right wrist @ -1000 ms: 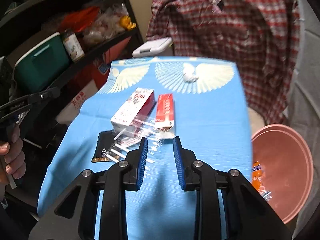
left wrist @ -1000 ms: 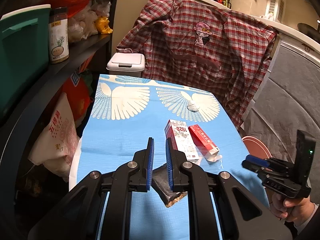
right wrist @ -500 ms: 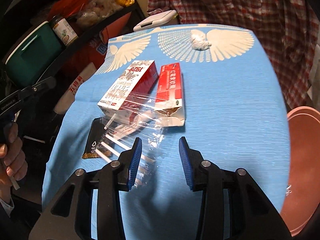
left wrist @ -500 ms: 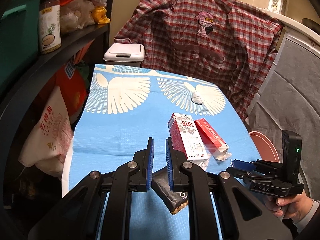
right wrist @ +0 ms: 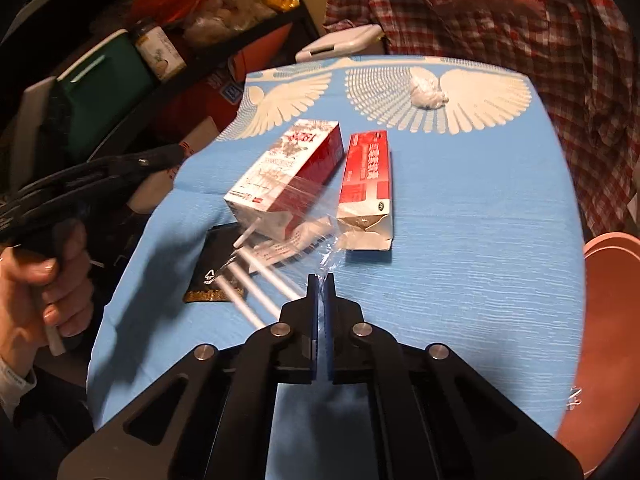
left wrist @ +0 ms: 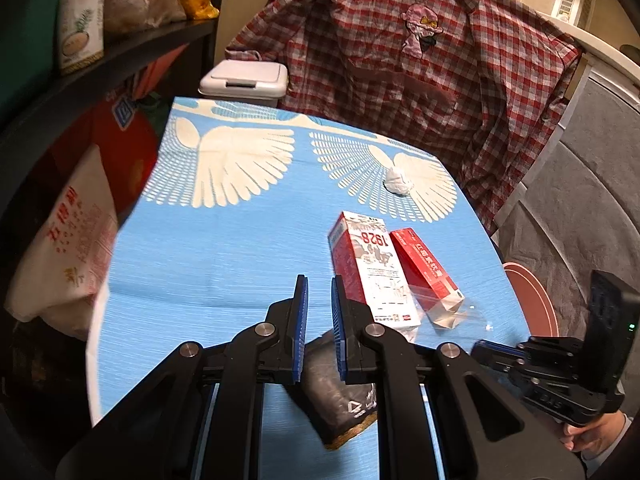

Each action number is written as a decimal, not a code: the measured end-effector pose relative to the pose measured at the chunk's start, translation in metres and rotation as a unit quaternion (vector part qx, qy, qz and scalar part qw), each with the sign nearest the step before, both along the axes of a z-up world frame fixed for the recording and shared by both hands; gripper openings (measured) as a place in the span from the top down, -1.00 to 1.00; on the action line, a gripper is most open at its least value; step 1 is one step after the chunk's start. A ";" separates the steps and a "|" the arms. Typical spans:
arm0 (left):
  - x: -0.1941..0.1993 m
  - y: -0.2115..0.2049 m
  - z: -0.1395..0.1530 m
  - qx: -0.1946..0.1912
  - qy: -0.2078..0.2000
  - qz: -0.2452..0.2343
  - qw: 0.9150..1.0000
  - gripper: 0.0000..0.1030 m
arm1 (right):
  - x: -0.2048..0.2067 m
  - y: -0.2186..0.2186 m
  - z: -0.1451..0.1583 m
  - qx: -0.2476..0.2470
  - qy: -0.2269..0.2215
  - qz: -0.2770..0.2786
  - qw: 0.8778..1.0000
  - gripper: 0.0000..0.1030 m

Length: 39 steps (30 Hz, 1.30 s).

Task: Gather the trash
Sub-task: 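Close the left tool on the milk carton while the right tool grasps the straw bag, then carry the milk carton with the left tool while the right tool carries the straw bag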

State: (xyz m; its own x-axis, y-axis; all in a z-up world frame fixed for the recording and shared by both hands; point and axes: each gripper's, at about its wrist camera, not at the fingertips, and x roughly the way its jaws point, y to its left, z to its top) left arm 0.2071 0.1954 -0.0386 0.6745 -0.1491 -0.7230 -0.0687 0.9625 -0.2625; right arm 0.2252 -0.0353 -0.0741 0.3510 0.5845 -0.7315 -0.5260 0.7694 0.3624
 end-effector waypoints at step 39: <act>0.010 -0.061 -0.008 0.056 0.028 0.010 0.998 -0.07 | -0.010 -0.052 0.018 0.001 -0.002 -0.046 0.999 0.97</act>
